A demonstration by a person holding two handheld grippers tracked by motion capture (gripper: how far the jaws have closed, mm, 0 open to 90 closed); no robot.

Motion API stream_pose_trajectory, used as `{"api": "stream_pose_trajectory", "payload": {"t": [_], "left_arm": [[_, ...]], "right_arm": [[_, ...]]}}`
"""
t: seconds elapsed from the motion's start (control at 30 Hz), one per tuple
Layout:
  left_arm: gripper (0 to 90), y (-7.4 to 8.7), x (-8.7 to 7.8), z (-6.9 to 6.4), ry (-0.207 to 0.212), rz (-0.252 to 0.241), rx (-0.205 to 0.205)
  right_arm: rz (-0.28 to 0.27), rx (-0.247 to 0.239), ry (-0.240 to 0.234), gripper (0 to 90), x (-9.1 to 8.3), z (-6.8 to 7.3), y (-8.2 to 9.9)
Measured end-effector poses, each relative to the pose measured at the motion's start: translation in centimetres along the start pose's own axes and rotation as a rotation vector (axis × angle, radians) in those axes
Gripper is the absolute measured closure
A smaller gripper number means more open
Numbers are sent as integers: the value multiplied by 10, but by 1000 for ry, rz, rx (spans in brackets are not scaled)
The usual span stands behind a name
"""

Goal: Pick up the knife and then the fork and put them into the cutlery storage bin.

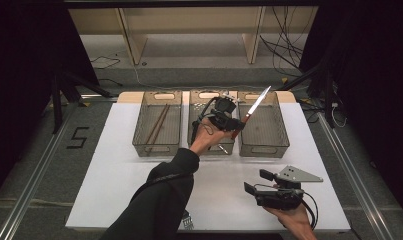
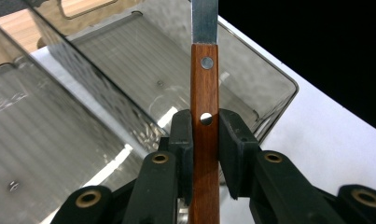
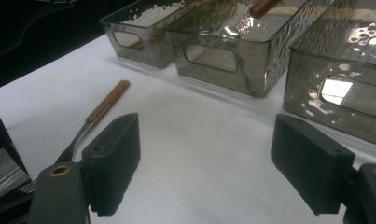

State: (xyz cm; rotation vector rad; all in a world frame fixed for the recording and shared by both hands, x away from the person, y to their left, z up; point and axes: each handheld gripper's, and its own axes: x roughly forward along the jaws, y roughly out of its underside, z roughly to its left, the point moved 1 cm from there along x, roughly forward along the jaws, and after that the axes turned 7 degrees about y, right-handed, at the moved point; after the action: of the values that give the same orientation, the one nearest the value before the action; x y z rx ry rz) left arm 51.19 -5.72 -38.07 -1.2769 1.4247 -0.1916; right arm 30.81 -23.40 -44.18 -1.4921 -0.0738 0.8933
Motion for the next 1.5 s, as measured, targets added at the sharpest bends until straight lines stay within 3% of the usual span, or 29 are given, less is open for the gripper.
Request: {"api": "stream_pose_trajectory", "payload": {"t": [0.43, 1.27, 1.5], "left_arm": [[758, -6, 27, -8, 10, 12, -5], [757, -5, 47, -7, 13, 15, -35], [744, -4, 50, -4, 0, -13, -58]], "right_arm": [[0, 2, -9, 248, 0, 1, 1], [0, 1, -18, 249, 0, 2, 1], [1, 1, -20, 249, 0, 2, 1]]}}
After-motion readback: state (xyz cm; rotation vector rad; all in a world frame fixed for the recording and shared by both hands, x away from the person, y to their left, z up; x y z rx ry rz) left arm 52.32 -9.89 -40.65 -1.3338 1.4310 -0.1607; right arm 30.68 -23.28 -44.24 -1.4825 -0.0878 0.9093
